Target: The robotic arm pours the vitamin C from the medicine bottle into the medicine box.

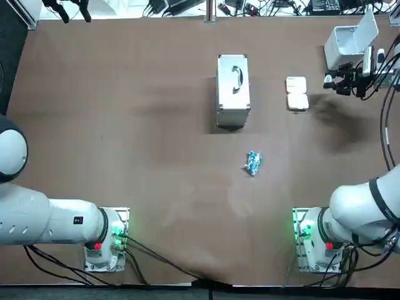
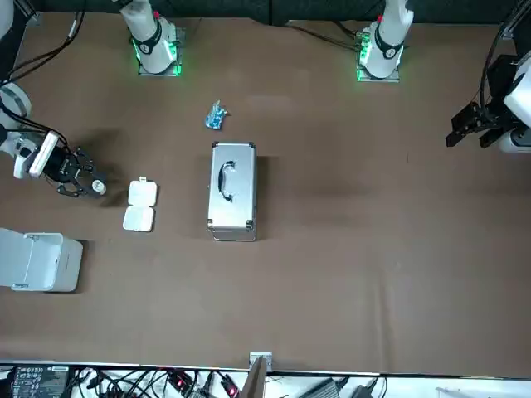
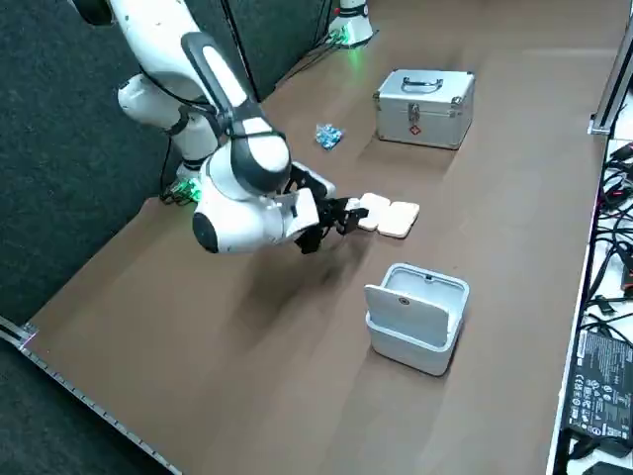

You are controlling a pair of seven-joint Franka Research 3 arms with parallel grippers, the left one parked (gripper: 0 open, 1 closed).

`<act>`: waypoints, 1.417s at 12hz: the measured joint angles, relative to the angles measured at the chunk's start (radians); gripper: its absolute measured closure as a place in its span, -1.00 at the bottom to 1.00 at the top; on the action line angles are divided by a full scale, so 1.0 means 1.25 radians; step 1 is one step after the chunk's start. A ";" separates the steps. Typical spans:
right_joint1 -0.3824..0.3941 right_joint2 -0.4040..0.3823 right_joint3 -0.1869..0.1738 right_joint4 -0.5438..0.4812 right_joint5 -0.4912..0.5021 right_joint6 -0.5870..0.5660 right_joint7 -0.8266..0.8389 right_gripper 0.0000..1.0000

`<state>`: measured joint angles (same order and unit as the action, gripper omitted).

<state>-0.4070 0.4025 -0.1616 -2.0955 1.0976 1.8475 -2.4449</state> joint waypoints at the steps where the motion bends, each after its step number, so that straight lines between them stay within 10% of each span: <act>1: -0.007 0.015 0.000 0.000 0.008 -0.007 -0.010 0.14; 17: -0.097 0.227 0.000 0.111 0.075 -0.129 -0.171 0.14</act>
<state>-0.5283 0.6860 -0.1616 -1.9572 1.1912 1.6868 -2.6586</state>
